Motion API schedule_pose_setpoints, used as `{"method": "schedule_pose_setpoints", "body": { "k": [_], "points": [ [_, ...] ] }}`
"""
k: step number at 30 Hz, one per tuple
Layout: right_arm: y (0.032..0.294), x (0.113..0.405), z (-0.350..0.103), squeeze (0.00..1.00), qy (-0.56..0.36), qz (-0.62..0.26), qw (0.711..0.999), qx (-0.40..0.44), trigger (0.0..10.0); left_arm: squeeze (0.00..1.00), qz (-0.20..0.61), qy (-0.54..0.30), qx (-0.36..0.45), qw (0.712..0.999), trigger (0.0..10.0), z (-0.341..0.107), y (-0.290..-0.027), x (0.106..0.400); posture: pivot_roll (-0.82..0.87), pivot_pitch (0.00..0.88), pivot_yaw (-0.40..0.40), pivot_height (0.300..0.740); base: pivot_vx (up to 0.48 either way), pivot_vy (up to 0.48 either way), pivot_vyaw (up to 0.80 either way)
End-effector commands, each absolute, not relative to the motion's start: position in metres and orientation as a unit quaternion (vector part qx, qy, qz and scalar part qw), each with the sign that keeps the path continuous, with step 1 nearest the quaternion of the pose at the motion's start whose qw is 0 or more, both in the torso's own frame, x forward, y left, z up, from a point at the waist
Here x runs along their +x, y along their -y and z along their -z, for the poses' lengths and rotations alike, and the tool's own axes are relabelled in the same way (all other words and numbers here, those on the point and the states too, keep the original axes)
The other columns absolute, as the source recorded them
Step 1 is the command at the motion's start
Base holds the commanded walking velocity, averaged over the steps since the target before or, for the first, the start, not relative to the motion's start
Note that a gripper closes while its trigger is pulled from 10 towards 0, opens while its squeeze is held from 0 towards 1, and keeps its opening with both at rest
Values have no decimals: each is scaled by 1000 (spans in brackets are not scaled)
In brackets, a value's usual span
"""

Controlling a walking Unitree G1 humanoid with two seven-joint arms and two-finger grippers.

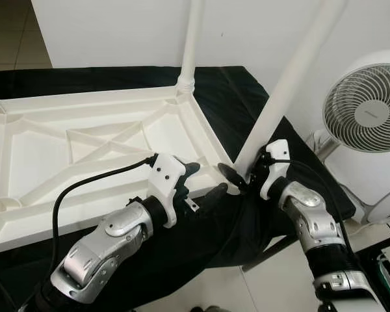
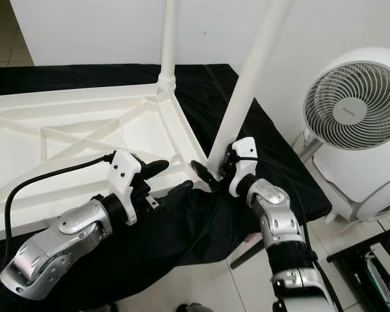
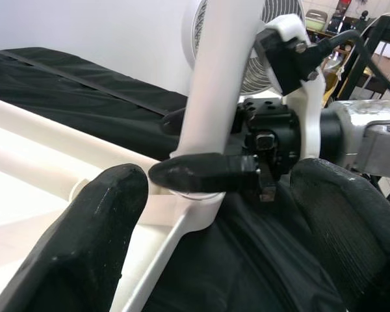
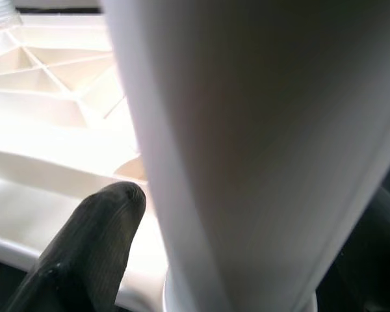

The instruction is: Building children table

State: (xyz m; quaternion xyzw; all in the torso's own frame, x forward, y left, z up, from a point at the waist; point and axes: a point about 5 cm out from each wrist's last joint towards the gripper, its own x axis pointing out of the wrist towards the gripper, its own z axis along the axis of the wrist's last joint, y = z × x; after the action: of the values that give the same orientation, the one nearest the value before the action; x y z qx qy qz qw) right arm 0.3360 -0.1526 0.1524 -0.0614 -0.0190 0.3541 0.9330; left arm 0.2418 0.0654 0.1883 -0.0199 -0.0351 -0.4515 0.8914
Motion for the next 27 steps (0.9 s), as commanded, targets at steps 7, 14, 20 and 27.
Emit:
{"method": "schedule_pose_setpoints", "body": {
  "k": [7,14,20,27],
  "points": [
    [145,341,-145,0,11,-386,920,-67,0,0,511,39,-11,858,10000,-191,-62,237,117,119,-123,740,0,0,0],
    [146,342,-142,0,17,-393,917,-64,0,0,509,41,-12,860,10000,-191,-62,237,117,119,-123,740,0,0,0],
    [153,339,-138,0,22,-367,929,-48,235,0,510,40,-13,859,10000,-191,-62,237,114,119,-123,740,0,0,0],
    [157,335,-134,0,18,-305,952,-35,10000,0,515,38,-15,856,10000,-191,-61,236,101,127,-118,740,0,0,0]
  ]
}}
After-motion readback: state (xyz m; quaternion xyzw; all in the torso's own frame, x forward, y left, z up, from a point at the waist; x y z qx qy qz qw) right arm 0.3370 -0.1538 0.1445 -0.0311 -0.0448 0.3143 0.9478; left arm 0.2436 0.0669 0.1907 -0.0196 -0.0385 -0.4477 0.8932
